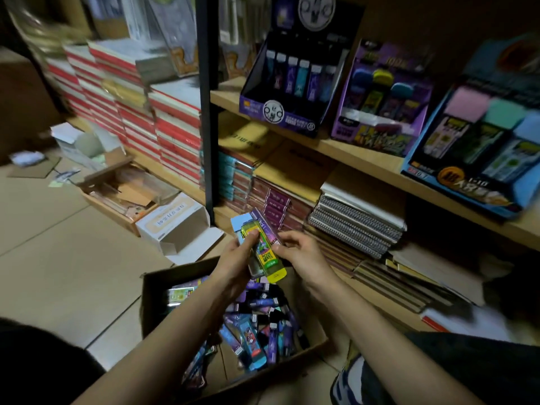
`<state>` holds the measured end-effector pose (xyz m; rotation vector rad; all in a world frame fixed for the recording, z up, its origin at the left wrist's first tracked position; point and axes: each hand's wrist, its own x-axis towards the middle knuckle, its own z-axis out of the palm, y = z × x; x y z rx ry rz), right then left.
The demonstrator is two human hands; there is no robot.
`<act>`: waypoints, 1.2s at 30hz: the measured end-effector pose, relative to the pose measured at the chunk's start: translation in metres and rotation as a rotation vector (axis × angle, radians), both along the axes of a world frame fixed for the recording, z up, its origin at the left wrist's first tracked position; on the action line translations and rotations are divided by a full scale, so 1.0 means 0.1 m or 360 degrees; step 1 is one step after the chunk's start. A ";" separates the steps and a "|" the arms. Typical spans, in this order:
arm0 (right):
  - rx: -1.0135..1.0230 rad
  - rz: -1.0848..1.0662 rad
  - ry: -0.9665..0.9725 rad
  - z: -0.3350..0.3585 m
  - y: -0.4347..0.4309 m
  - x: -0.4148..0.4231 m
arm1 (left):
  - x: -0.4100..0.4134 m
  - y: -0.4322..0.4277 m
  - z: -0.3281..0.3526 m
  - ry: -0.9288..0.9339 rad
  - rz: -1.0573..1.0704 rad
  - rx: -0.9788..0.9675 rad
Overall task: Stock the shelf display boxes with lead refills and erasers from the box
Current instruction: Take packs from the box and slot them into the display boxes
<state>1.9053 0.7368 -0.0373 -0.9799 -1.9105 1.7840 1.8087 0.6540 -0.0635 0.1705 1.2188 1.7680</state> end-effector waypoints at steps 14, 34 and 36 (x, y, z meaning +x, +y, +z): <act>0.0842 -0.0320 0.0284 1.42 0.76 0.14 | -0.71 0.28 1.27 0.0396 0.0099 0.0146; 0.2372 -0.0159 -0.0716 2.37 1.98 -1.03 | -1.37 0.49 1.08 0.0558 0.0172 0.0366; 0.2404 -0.0074 -0.0765 2.30 2.03 -1.05 | -1.41 0.47 1.07 0.0568 0.0172 0.0374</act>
